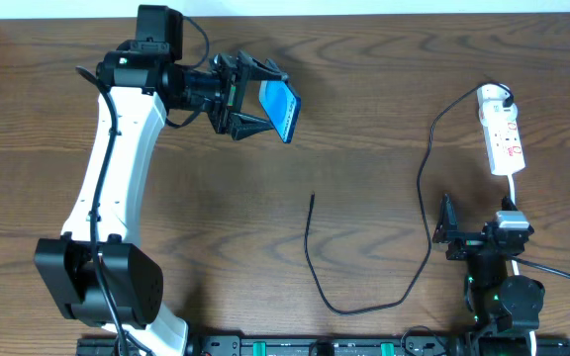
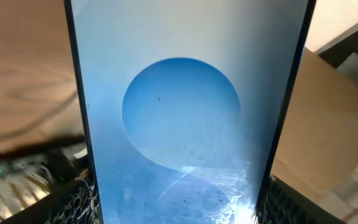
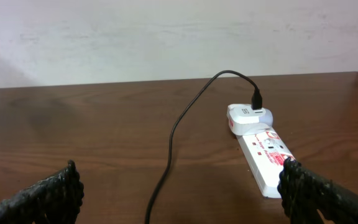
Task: Plug charger to phone and switch on socket
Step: 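Lift the phone with the left gripper and carry it rightward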
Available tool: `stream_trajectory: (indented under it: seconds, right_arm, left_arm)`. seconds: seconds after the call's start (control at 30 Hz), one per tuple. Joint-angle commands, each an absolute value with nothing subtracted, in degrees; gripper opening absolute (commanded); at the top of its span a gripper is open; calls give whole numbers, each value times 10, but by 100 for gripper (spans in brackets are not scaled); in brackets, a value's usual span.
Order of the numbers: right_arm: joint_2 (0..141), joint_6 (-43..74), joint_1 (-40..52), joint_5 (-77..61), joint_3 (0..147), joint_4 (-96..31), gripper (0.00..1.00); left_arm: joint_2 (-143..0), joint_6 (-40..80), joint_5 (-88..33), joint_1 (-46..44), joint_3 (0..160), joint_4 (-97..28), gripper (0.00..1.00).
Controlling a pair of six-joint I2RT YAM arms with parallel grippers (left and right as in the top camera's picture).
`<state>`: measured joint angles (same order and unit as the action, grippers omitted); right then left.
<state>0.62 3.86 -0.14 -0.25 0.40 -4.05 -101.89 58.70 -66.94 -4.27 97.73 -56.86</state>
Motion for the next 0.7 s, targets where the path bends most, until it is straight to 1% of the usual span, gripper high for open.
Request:
stream_trajectory:
  seconds: [0.0, 0.17, 0.67]
  right_arm:
    - [3, 34, 8, -6, 3, -43, 99]
    - [3, 34, 8, -6, 3, -43, 99]
    - [3, 34, 8, -6, 3, -43, 99]
  left_arm:
    - [-999, 656, -750, -39, 976, -569, 7]
    - [-999, 681, -789, -39, 976, -569, 7]
    - [-999, 702, -791, -39, 976, -569, 7]
